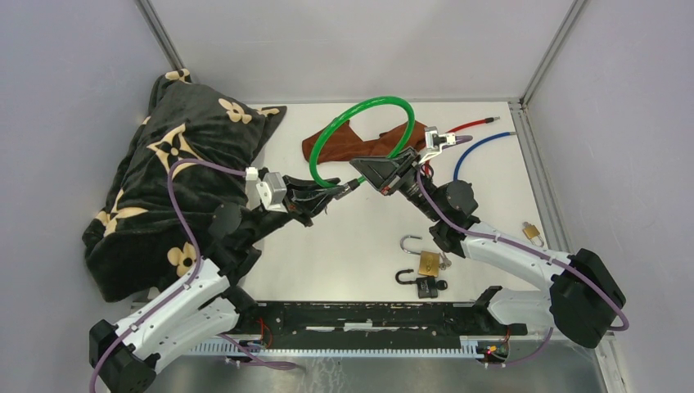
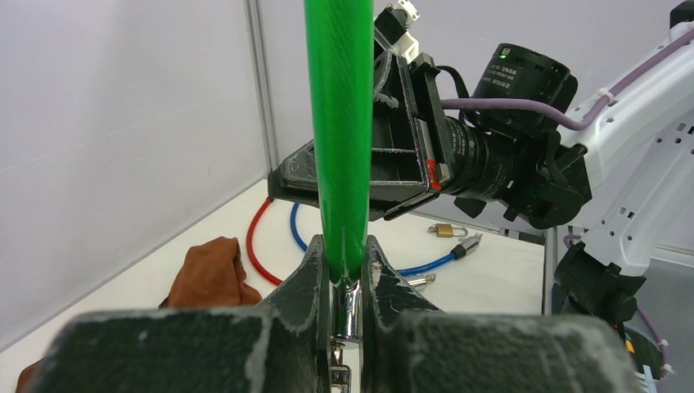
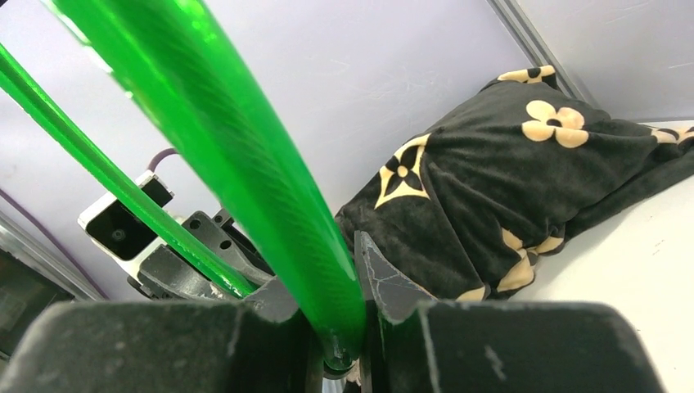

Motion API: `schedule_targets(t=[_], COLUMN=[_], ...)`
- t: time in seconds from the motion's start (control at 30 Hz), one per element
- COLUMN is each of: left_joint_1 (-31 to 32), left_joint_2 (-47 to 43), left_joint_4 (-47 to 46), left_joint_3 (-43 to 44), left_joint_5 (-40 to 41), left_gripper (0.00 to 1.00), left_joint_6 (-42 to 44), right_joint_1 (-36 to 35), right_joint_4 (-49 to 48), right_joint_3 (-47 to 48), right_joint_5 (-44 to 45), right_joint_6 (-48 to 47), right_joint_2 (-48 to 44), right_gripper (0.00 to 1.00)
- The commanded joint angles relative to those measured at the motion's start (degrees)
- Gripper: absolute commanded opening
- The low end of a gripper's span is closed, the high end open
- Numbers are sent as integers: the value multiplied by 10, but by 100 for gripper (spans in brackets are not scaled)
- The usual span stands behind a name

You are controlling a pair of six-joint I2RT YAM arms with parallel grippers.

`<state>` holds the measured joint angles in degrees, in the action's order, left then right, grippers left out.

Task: Lock with the key
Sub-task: Lock the lock.

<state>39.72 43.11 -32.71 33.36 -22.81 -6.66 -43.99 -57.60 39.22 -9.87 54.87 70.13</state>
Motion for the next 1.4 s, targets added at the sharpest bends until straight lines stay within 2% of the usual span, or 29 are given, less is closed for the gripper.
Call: schedule_targets(t=[0.0,0.17,0.5,0.6,0.73,0.9,1.0,1.2,1.37], left_joint_1=[2,11,17,18,19,33,47,51,51], left_joint_2=[18,43,51,58,71,86,94,96,100], left_joint_4=[-10,-30,-107,-100,-88,-88,-57,-69,-55], left_joint_3=[-4,14,24,23,7,26,28,51,37], left_joint_5=[-6,-5,35,20,53,-5,2,19,46], left_gripper=[2,2,2,2,2,2,2,2,3], left_joint_6=[6,-29,7,8,-1,-24,-36,-72,-23], right_joint_1=[-13,-17,-18,-19,-22,-26,-29,-29,-29], right_joint_4=[-70,-85,-106,-114,-114,-110,-114,-102,-113], right_joint_3=[27,18,13,13,18,21,24,22,21], right_joint_5=[13,34,42,43,44,45,44,51,54], right_joint_6=[26,37,56,62,60,56,56,49,58], right_joint_2=[-8,-3,4,5,5,7,11,5,6], right_gripper=[0,0,0,0,0,0,0,0,0])
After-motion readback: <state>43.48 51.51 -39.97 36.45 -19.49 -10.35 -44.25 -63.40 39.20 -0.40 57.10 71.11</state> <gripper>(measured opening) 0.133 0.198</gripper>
